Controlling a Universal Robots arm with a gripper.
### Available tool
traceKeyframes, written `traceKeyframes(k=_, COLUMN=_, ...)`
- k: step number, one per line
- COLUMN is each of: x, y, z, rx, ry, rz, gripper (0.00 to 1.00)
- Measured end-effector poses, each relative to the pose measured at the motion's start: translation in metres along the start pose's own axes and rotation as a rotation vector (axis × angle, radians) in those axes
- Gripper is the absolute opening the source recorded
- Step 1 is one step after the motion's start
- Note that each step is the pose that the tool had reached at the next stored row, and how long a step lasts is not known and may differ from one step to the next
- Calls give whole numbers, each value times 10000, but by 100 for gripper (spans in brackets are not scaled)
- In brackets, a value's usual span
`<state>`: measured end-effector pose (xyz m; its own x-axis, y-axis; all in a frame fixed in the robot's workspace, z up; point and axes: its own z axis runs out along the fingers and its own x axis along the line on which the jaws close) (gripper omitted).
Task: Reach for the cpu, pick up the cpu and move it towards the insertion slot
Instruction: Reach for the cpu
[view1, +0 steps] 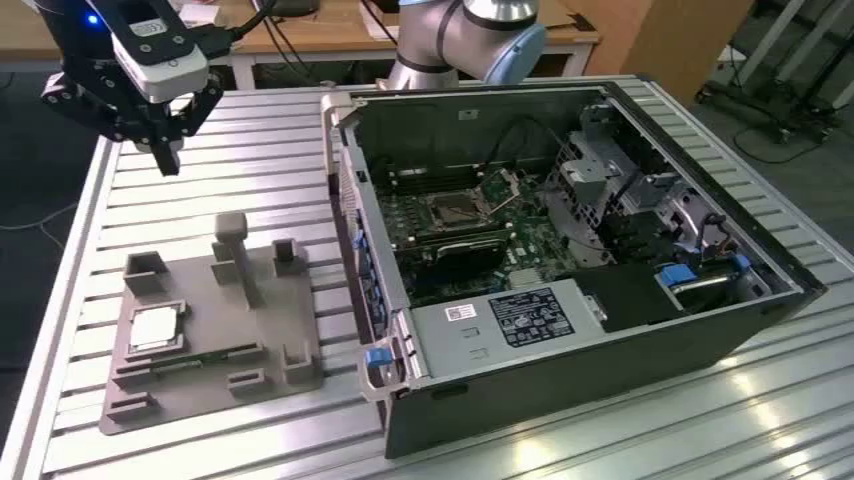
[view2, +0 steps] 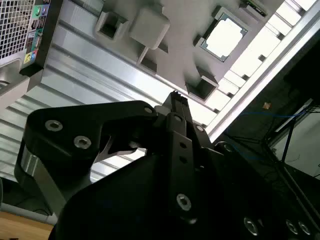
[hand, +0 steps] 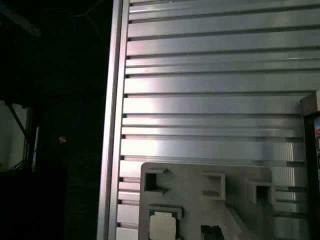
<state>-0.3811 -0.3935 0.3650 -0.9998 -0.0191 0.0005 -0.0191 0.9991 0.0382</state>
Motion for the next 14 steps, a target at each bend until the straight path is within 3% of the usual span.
traceKeyframes(k=14, x=29, y=0, z=5, rx=0, ry=1, rz=0, gripper=11)
